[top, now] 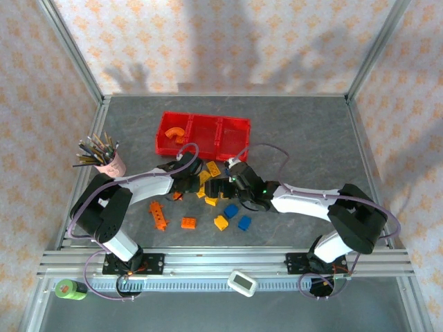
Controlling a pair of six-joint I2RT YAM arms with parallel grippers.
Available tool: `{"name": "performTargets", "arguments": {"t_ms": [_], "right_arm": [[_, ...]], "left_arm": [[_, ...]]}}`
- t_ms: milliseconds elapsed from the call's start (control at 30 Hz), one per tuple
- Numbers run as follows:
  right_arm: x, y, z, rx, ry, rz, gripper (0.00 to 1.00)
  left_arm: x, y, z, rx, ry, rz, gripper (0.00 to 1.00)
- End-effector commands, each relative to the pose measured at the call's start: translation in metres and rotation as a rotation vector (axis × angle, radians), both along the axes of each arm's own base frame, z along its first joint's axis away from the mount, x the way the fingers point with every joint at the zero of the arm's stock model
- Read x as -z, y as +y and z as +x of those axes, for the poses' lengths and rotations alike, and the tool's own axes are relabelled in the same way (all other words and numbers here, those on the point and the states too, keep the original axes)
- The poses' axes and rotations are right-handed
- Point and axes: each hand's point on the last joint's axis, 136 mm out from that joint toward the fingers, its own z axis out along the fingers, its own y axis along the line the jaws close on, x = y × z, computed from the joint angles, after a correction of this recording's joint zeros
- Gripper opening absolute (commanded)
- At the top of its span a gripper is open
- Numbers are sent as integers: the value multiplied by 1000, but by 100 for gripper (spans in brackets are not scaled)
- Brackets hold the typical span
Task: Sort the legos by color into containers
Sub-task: Pick up the lego from the center of the table, then place the lego in the container.
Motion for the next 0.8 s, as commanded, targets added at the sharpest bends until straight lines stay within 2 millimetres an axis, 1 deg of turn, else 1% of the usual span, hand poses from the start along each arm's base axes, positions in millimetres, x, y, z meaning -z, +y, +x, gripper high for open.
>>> {"name": "performTargets", "arguments": {"t_ms": [0, 133, 233, 333, 433, 500, 600, 700, 767], "right_arm": [[-8, 3, 5, 21, -19, 21, 100], [-12, 2, 5, 20, -30, 19, 100], [-18, 1, 6, 18, -47, 11, 100], [-29, 1, 9, 20, -65, 20, 100], [-44, 5, 10, 17, -87, 53, 100], [-54, 8, 13, 19, -107, 68, 100], [-64, 9, 21, 40, -131, 69, 100], [-70, 6, 32, 72, -137, 70, 100], [-71, 2, 39, 95, -135, 74, 100]], "left_arm": [[4, 8, -5, -7, 19, 55, 39], [-1, 6, -3, -10, 1, 38, 33], [-11, 6, 1, -24, -28, 31, 30], [-27, 11, 6, -51, -72, 33, 30], [-49, 14, 16, -83, -132, 25, 30], [-67, 19, 27, -117, -184, 19, 30], [-92, 32, 47, -193, -253, 8, 30], [-112, 47, 74, -279, -310, -30, 30], [-120, 57, 93, -322, -341, -34, 30]]}}
